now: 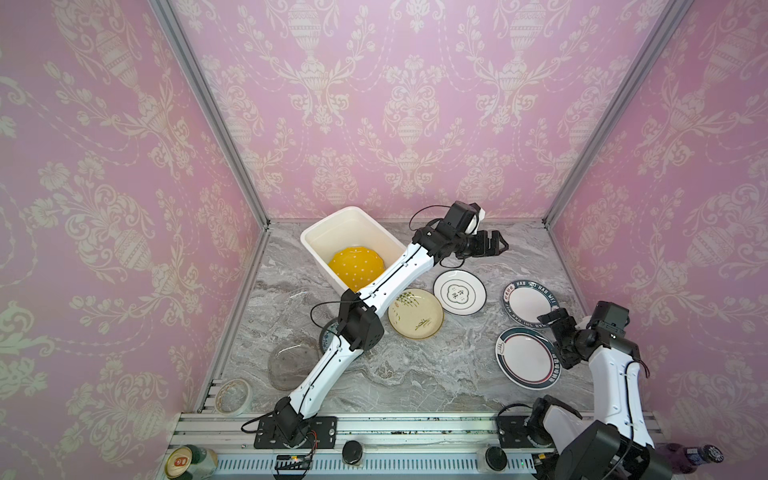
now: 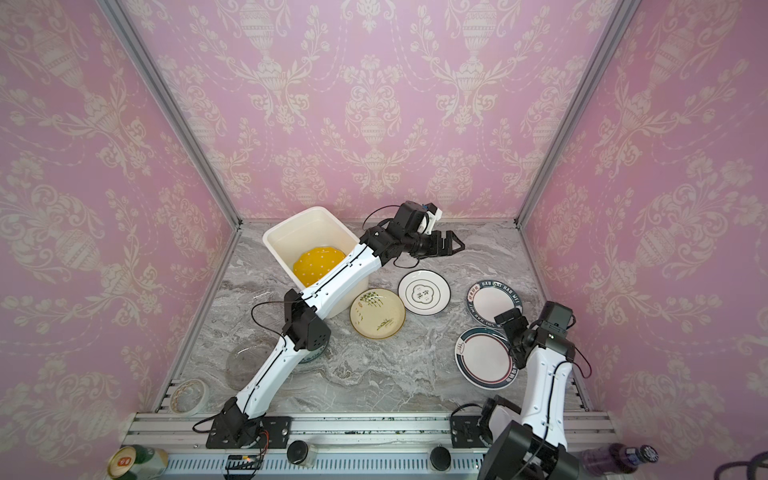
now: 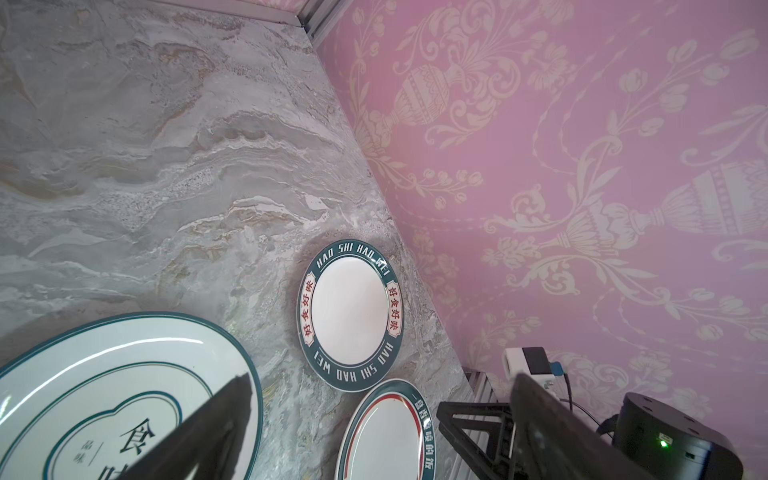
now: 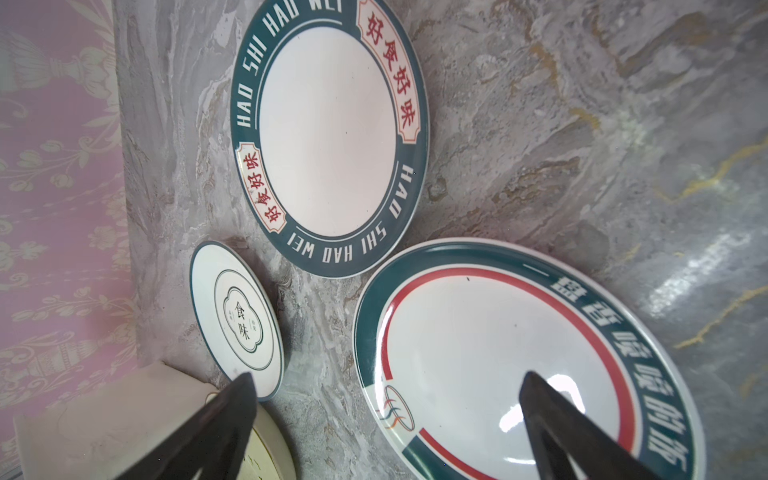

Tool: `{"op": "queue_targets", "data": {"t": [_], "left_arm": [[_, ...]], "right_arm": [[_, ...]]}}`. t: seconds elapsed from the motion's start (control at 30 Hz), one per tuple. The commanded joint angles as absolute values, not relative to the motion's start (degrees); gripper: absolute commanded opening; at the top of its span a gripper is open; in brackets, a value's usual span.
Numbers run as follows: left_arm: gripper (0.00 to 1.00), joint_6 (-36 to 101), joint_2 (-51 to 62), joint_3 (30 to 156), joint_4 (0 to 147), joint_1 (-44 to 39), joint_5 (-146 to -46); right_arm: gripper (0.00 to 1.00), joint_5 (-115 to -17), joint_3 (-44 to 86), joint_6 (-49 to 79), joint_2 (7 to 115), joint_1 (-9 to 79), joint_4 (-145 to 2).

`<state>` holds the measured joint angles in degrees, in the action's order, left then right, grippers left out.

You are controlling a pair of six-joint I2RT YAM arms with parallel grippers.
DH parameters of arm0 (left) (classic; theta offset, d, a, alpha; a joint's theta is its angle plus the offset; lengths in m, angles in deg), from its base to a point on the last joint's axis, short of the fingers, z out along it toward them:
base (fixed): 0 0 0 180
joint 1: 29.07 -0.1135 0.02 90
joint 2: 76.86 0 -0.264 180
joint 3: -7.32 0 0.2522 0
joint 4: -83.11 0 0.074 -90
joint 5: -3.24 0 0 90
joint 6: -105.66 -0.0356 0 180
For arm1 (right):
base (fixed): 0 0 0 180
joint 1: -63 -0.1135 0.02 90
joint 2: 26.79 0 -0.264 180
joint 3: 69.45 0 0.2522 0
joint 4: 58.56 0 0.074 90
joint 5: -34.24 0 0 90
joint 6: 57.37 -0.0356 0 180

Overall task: Place the plates into the plastic bin on the countertop
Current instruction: 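Close the right gripper on the rim of the green 'HAO SHI HAO WEI' plate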

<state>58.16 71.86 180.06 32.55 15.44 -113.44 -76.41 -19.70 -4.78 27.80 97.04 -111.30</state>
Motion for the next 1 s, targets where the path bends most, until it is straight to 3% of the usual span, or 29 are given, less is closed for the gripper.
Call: {"op": "queue_targets", "data": {"t": [0.0,0.37,0.97], "left_arm": [[0.99,63.6,74.5,180.5,36.1,16.0,-116.6],[0.99,70.2,77.8,176.5,50.3,16.6,-120.7],[0.98,72.4,81.0,175.7,56.1,16.6,-124.8]], "right_arm": [[1.00,-76.8,-19.3,-2.0,29.8,97.4,-109.5],[0.99,-76.5,-16.1,1.1,38.7,99.6,-104.7],[0.81,-88.8,-22.5,-0.9,51.0,104.9,-80.6]]}}
